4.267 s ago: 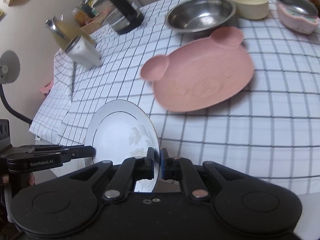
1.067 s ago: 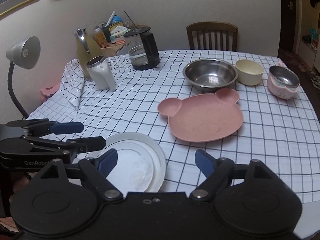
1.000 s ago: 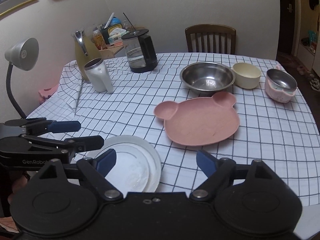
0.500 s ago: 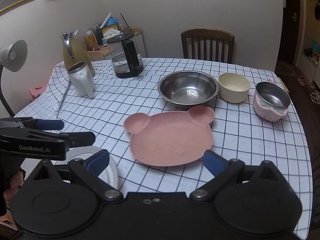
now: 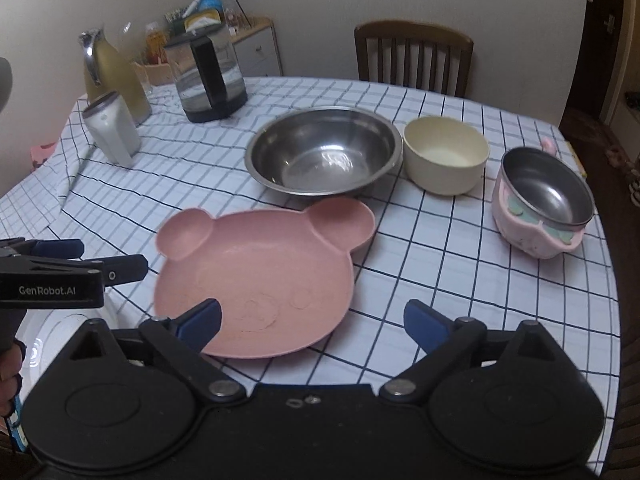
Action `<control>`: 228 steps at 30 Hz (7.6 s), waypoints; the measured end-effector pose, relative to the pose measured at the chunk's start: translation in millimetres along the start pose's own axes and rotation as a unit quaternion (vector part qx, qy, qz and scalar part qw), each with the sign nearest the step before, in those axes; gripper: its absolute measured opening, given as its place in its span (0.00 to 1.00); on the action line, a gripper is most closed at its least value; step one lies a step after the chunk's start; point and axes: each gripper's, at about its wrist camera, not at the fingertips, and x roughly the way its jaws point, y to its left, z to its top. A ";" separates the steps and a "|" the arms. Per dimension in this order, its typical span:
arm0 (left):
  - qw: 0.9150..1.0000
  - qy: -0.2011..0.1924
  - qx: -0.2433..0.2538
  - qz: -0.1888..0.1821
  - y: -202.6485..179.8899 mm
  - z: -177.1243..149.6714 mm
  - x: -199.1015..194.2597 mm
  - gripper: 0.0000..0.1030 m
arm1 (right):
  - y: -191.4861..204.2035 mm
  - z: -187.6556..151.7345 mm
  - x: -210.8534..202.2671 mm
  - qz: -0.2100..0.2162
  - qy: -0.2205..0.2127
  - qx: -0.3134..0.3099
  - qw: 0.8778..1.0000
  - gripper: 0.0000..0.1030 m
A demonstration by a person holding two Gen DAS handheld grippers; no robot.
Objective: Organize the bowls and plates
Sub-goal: 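Raise both grippers and move them to the pink bear-shaped plate rim, then close both grippers on the rim of the pink bear plate, then lift the pink bear plate with both grippers and carry it over the stacked plates, then lower the bear plate onto the floral plate and open both grippers, then raise both grippers and move them to the large steel bowl rim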
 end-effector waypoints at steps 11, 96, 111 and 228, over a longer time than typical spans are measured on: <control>0.997 0.049 -0.024 0.048 -10.4 6.3 48.0 0.99 | -23.7 13.9 56.5 -0.006 0.042 -0.014 0.999 0.78; 0.996 0.031 0.080 -0.023 178.9 -64.6 -64.6 0.14 | 186.0 -78.9 -5.4 -0.001 0.012 0.075 0.997 0.08; 0.996 0.037 0.086 -0.013 180.7 -70.9 -58.5 0.14 | 196.0 -83.4 7.0 -0.013 0.028 0.051 0.998 0.09; 0.997 0.021 0.067 -0.014 -54.8 161.8 175.4 0.59 | -64.4 99.1 131.0 -0.074 -0.016 0.155 0.985 0.46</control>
